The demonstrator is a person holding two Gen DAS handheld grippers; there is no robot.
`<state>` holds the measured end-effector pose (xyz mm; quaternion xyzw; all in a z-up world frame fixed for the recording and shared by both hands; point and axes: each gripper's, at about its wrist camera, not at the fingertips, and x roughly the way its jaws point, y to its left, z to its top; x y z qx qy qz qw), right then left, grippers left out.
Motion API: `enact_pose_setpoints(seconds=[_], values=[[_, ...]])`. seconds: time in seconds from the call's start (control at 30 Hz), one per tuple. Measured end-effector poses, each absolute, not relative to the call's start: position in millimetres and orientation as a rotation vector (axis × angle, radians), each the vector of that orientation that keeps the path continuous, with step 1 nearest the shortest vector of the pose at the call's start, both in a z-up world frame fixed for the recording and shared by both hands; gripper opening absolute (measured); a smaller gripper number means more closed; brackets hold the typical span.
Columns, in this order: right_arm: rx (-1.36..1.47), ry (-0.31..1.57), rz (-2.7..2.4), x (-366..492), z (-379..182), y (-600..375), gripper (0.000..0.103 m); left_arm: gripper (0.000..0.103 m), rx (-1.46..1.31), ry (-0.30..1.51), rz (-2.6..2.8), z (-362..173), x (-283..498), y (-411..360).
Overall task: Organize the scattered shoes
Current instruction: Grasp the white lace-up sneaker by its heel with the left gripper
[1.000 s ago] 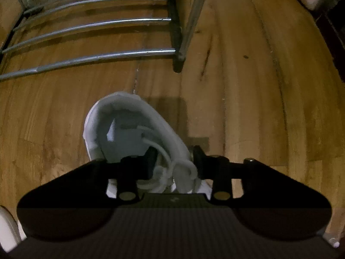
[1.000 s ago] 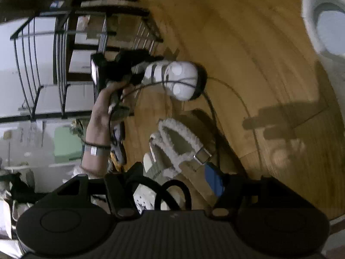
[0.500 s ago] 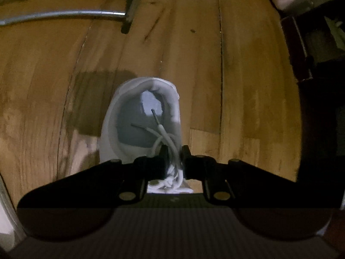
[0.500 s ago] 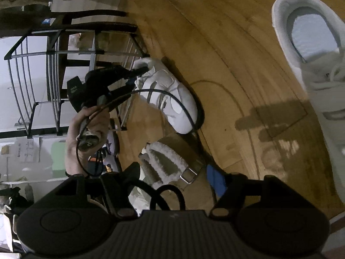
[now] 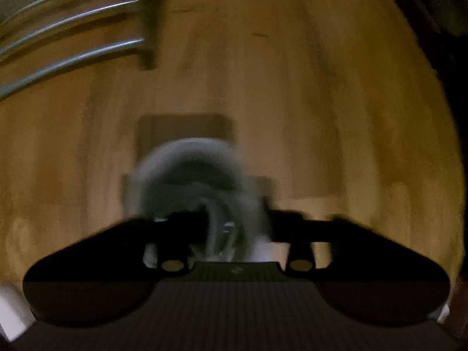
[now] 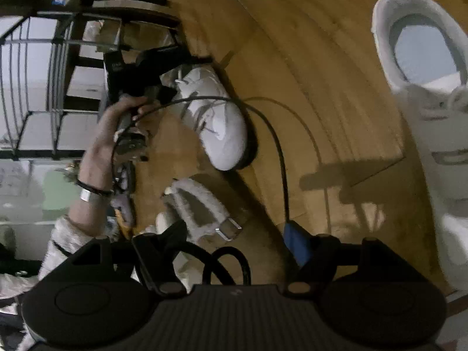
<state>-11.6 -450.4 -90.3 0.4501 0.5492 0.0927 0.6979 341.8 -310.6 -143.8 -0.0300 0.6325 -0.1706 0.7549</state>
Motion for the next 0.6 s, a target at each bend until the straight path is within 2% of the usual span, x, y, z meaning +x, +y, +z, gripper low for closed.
enact_pose_setpoints(seconds=[0.13, 0.17, 0.27, 0.37, 0.5, 0.6], values=[[1.032, 1.218, 0.199, -14, -95, -455, 0.075, 0.011, -0.230, 1.411, -0.458, -126, 334, -309], [1.039, 1.213, 0.200, -15, -95, -456, 0.075, 0.003, -0.301, 1.413, -0.476, -121, 330, -305], [1.072, 1.188, 0.212, -20, -94, -460, 0.075, 0.003, -0.370, 1.370, -0.530, -97, 311, -296], [1.137, 1.147, 0.239, -24, -92, -465, 0.075, 0.003, -0.291, 1.312, -0.556, -75, 290, -303], [1.097, 1.132, 0.216, -24, -86, -463, 0.075, 0.004, -0.225, 1.308, -0.569, -73, 280, -299], [1.015, 1.126, 0.179, -24, -80, -459, 0.076, 0.012, -0.243, 1.310, -0.566, -73, 284, -290]])
